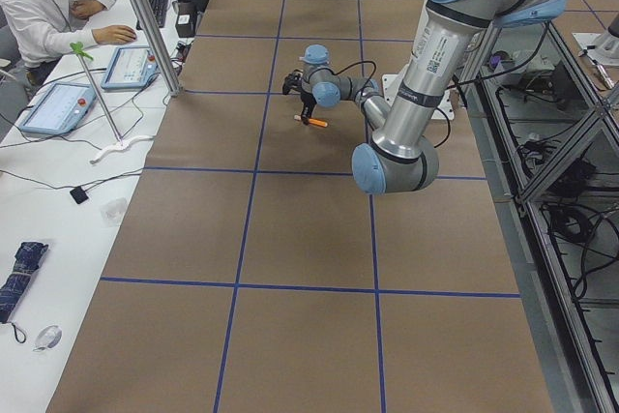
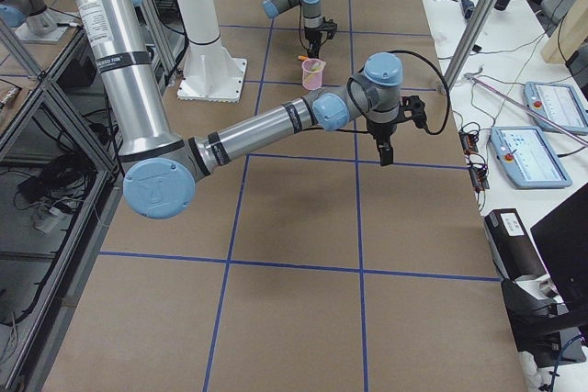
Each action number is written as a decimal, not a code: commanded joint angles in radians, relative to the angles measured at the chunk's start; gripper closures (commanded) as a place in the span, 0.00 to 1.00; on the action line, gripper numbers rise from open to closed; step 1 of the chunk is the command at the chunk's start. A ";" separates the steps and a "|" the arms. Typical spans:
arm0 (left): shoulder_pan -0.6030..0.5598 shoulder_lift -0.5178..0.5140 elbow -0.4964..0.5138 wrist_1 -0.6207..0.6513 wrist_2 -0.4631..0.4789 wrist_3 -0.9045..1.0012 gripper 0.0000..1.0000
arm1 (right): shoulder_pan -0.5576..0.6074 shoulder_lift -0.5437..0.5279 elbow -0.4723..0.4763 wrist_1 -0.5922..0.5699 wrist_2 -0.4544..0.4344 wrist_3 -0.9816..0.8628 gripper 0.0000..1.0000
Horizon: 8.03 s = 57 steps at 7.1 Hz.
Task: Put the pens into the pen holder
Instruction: 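Grasp the orange marker with the left gripper, then lift the orange marker and carry it over the pink cup, then lower the orange marker into the cup and open the left gripper, then withdraw the left arm while the right gripper reaches the purple marker, then grasp the purple marker with the right gripper and lift it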
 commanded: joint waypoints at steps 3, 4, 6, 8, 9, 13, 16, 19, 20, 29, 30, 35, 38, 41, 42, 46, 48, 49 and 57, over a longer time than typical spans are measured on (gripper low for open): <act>-0.010 -0.002 -0.027 -0.003 0.003 0.002 1.00 | 0.000 0.000 0.000 0.000 0.000 -0.001 0.00; -0.039 0.000 -0.082 -0.005 0.005 0.005 1.00 | 0.000 0.000 0.000 0.000 0.000 -0.001 0.00; -0.042 0.032 -0.252 -0.054 0.110 0.084 1.00 | 0.000 0.000 0.003 0.000 0.000 0.000 0.00; -0.036 0.061 -0.268 -0.379 0.147 0.107 1.00 | -0.002 0.002 0.003 0.000 0.000 0.000 0.00; -0.031 0.069 -0.253 -0.525 0.194 0.109 1.00 | 0.000 0.003 0.003 0.000 0.000 0.000 0.00; 0.130 0.043 -0.021 -0.921 0.472 0.248 1.00 | -0.002 0.003 0.004 0.000 -0.002 0.000 0.00; 0.131 0.046 0.013 -0.971 0.472 0.287 1.00 | 0.000 0.002 0.006 0.000 0.000 0.000 0.00; 0.142 0.046 0.016 -0.999 0.471 0.282 0.27 | 0.000 0.000 0.006 0.000 0.000 0.000 0.00; 0.142 0.046 0.016 -0.999 0.471 0.279 0.09 | 0.000 0.000 0.007 0.000 0.000 0.000 0.00; -0.129 0.066 -0.303 -0.016 -0.052 0.146 0.01 | -0.133 0.002 0.127 0.000 -0.062 0.266 0.00; -0.213 0.052 -0.325 0.127 -0.177 0.161 0.01 | -0.211 0.002 0.159 0.002 -0.115 0.378 0.00; -0.314 0.047 -0.428 0.434 -0.226 0.382 0.01 | -0.648 0.075 0.146 -0.002 -0.481 0.787 0.00; -0.312 0.046 -0.428 0.434 -0.218 0.374 0.01 | -0.751 0.080 0.074 0.092 -0.560 0.864 0.10; -0.308 0.043 -0.428 0.432 -0.167 0.373 0.01 | -0.775 0.101 0.035 0.103 -0.569 0.926 0.37; -0.308 0.043 -0.428 0.432 -0.166 0.373 0.01 | -0.791 0.104 0.033 0.100 -0.572 0.945 0.44; -0.304 0.044 -0.426 0.431 -0.166 0.374 0.01 | -0.810 0.107 0.012 0.101 -0.583 0.957 0.53; -0.304 0.043 -0.425 0.431 -0.166 0.376 0.01 | -0.815 0.109 0.012 0.101 -0.581 0.962 0.59; -0.304 0.043 -0.425 0.431 -0.166 0.376 0.01 | -0.818 0.109 0.012 0.103 -0.581 0.965 0.64; -0.314 0.119 -0.426 0.421 -0.161 0.493 0.00 | -0.805 0.233 0.199 0.103 -0.979 0.913 1.00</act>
